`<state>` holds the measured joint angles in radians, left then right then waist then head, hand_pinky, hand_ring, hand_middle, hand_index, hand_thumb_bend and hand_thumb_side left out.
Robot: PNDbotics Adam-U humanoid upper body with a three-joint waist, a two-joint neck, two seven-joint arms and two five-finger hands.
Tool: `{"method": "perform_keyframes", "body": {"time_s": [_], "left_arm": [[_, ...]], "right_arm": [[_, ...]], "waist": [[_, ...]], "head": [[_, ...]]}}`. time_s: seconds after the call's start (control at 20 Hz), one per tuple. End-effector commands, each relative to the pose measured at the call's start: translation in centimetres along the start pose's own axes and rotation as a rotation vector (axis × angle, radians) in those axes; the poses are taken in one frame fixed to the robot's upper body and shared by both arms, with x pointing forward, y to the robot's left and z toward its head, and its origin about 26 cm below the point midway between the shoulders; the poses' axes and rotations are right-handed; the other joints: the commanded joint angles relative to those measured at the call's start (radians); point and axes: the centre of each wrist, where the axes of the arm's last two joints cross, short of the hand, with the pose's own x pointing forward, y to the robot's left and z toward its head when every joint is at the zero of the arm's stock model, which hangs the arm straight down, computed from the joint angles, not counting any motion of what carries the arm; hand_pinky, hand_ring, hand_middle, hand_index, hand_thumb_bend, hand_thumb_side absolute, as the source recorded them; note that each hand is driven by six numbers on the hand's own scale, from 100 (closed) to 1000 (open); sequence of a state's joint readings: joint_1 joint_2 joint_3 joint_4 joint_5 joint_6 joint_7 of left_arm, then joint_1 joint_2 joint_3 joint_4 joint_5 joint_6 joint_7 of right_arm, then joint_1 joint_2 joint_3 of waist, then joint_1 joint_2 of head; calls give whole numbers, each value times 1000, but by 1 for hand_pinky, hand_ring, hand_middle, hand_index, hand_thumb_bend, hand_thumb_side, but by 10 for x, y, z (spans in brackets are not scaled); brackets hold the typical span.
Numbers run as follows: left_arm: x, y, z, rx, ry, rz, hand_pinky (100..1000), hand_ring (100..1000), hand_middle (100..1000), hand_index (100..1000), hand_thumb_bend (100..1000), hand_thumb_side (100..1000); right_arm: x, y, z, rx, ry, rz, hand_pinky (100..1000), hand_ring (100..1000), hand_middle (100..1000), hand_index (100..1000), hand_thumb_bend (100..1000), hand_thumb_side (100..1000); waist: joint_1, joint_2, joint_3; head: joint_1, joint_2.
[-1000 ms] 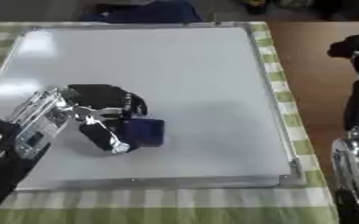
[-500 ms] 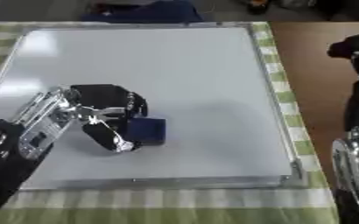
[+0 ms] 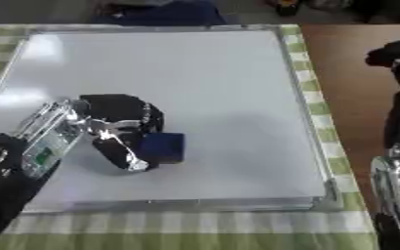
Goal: Wipe the whiteboard clean with a brush.
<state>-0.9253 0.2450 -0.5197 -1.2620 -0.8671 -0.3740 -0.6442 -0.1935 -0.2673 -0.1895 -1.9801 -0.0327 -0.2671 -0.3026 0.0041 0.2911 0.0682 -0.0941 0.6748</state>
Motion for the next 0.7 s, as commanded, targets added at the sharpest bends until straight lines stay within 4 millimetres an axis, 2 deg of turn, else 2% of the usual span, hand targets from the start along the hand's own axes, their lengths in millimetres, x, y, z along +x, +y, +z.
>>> {"method": "perform_keyframes", "body": {"time_s": [0.05, 0.4, 0.7], "left_arm": [[5, 7, -2, 32, -14, -41, 583, 757, 682, 100, 362, 544], [4, 0, -7, 12, -18, -36, 547, 735, 649, 100, 314, 487], [3, -3, -9, 7, -12, -14, 499, 697, 567, 100, 228, 463]], "right_arm": [[6, 1, -5, 13, -33, -2, 556, 547, 415, 533, 100, 890], [6, 1, -5, 12, -34, -3, 556, 547, 414, 533, 100, 892], [6, 1, -5, 14, -34, -4, 557, 548, 413, 533, 100, 894]], "waist": [[-4, -13, -2], [-6, -10, -5], [-7, -9, -7]], "head": [[3, -9], [5, -11], [6, -15]]}}
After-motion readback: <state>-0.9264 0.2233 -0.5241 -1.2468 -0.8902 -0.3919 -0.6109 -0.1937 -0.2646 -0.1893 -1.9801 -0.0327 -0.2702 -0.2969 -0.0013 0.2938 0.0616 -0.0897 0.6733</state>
